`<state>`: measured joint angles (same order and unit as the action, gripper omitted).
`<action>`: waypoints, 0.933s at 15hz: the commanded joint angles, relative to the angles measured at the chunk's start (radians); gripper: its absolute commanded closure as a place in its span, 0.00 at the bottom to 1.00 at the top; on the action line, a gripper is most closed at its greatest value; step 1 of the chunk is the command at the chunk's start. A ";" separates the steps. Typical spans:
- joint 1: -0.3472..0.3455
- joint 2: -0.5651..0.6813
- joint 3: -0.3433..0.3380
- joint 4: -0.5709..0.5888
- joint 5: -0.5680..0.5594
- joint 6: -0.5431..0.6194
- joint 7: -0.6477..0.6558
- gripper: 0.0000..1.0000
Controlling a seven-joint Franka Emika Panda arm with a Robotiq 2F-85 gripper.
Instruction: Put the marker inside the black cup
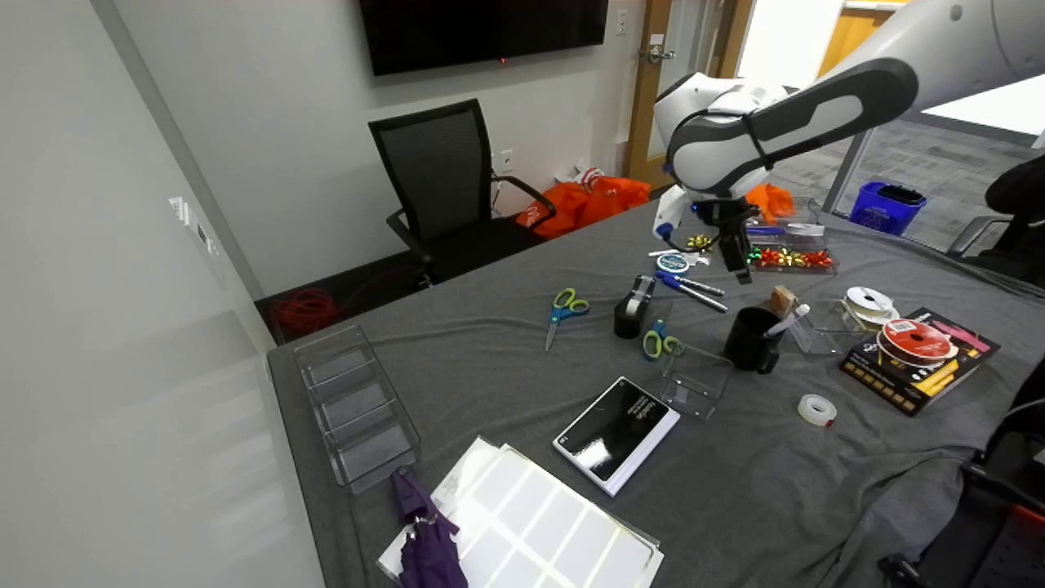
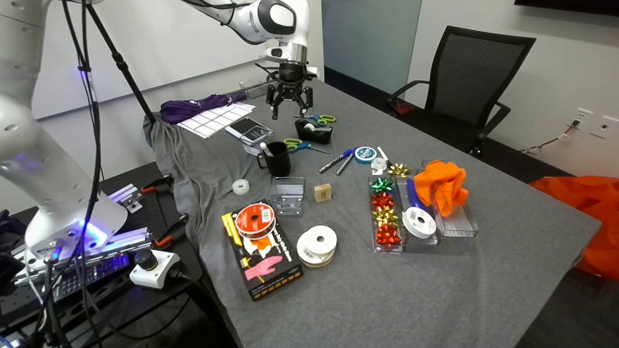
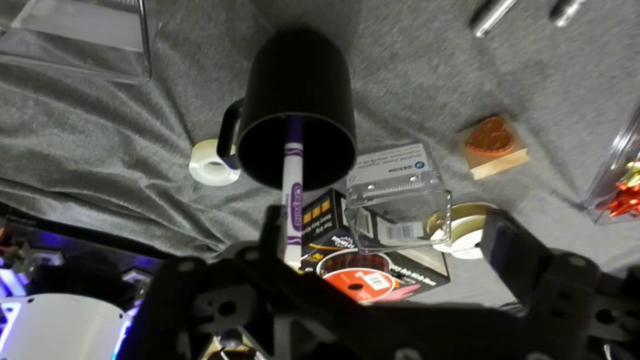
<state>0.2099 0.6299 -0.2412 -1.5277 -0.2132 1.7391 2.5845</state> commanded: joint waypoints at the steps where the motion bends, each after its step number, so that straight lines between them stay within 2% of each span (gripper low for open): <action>1: -0.050 -0.153 0.063 -0.216 -0.022 0.219 -0.030 0.00; 4: -0.083 -0.230 0.089 -0.350 -0.006 0.356 -0.079 0.00; 7: -0.128 -0.305 0.123 -0.480 0.041 0.442 -0.223 0.00; 12: -0.175 -0.379 0.159 -0.591 0.147 0.465 -0.515 0.00; 14: -0.180 -0.397 0.163 -0.610 0.156 0.461 -0.633 0.00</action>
<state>0.0651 0.2948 -0.1073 -2.0632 -0.0908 2.1651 2.1115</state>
